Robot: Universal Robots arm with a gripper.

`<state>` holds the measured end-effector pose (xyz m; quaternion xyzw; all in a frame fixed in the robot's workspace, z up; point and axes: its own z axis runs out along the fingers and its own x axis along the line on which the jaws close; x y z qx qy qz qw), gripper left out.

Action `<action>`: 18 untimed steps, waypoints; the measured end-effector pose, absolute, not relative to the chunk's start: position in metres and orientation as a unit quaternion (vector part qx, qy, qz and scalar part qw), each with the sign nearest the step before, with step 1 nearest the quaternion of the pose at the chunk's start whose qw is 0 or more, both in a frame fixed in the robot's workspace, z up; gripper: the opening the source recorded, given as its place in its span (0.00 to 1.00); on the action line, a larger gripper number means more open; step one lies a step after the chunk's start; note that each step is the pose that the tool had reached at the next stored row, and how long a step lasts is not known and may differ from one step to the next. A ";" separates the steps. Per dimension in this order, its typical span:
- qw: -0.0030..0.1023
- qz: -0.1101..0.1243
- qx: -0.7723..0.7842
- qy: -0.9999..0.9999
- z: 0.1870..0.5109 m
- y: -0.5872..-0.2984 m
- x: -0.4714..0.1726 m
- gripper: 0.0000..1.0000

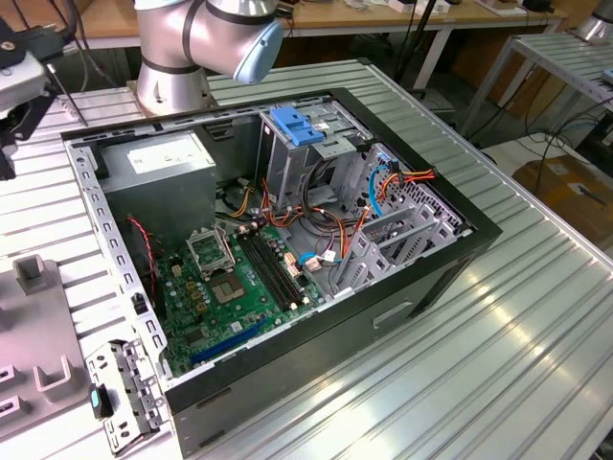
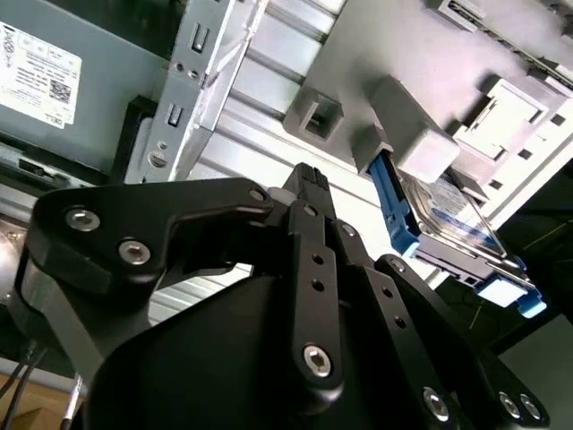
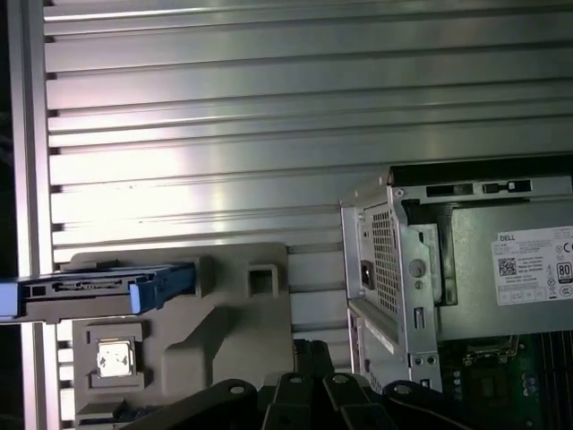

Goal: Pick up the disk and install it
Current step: 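Reach for the disk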

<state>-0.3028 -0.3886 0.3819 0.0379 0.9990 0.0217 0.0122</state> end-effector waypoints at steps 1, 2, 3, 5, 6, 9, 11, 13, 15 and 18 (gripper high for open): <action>0.012 0.022 0.038 0.999 0.382 -0.388 -0.307 0.11; 0.012 0.022 0.038 0.999 0.381 -0.388 -0.317 0.11; 0.012 0.022 0.038 0.999 0.381 -0.388 -0.321 0.11; 0.011 0.022 0.038 0.999 0.380 -0.388 -0.331 0.11; 0.011 0.022 0.038 0.999 0.380 -0.388 -0.336 0.11; 0.011 0.022 0.038 0.999 0.380 -0.387 -0.350 0.11; 0.010 0.022 0.038 0.999 0.379 -0.387 -0.364 0.11; 0.010 0.022 0.038 0.999 0.378 -0.387 -0.373 0.11; 0.010 0.022 0.038 0.999 0.377 -0.385 -0.386 0.11; 0.009 0.022 0.038 0.999 0.375 -0.382 -0.399 0.11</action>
